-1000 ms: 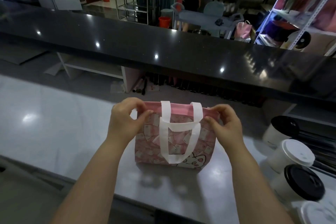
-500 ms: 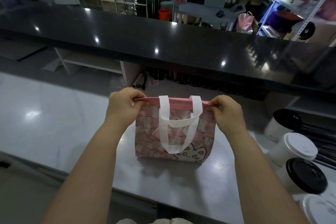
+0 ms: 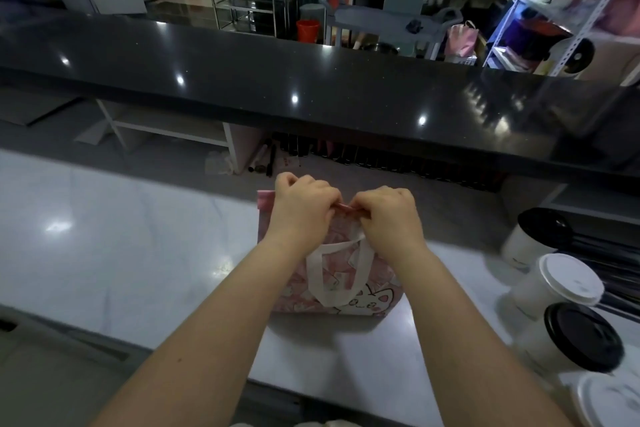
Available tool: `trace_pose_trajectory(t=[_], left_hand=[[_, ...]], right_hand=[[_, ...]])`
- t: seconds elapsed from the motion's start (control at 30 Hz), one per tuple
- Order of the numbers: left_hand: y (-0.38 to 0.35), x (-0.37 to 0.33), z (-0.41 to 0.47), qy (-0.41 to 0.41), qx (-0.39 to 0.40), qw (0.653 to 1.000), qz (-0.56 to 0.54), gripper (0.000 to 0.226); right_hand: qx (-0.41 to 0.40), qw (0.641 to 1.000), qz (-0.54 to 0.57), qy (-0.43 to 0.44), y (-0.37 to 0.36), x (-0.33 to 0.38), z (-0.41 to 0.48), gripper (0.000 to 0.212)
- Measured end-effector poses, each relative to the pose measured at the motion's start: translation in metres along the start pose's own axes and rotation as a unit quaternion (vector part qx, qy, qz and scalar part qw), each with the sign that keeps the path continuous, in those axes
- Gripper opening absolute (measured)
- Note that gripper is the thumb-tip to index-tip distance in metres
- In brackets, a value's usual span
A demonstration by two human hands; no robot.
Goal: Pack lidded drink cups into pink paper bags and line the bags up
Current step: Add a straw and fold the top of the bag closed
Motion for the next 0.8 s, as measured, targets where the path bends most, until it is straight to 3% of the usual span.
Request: trace_pose_trajectory(t=[0.17, 0.3, 0.47, 0.57, 0.63, 0.7, 0.8], left_hand=[[0.000, 0.007, -0.003, -0.009, -0.028, 0.999, -0.012, 0.012], [0.010, 0.030, -0.011, 0.028, -0.030, 0.998, -0.039, 0.008], [0.010, 0.025, -0.010, 0.041, -0.046, 0.997, -0.045, 0.009], [0.009, 0.033, -0.015, -0.005, -0.085, 0.996, -0.037, 0.009], [0.008, 0.047, -0.023, -0.013, -0.081, 0.995, -0.050, 0.026], [0.007, 0.060, -0.032, -0.027, -0.056, 0.994, -0.089, 0.038], [0.004, 0.066, -0.036, -0.031, -0.047, 0.992, -0.114, 0.029]], right_hand=[[-0.014, 1.000, 0.008, 0.014, -0.006, -0.006, -0.001, 0.019], [0.015, 0.998, 0.050, -0.035, 0.003, -0.023, -0.001, 0.022], [0.001, 0.999, 0.002, -0.042, -0.004, -0.022, 0.002, 0.023], [0.017, 0.995, 0.094, -0.034, 0.002, -0.035, 0.000, 0.017], [0.044, 0.984, 0.169, -0.020, 0.006, -0.046, -0.005, 0.016], [0.074, 0.966, 0.246, -0.010, 0.009, -0.055, -0.012, 0.026], [0.079, 0.960, 0.268, -0.025, 0.005, -0.062, -0.014, 0.044]])
Point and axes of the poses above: each hand's wrist, its own z-axis towards the middle knuckle, its own y-axis out of the back of the hand, x = y × z, the point moved 1 cm from there along z, towards the middle knuckle, and after that the axes turned 15 degrees about x, right-handed, at the moved point
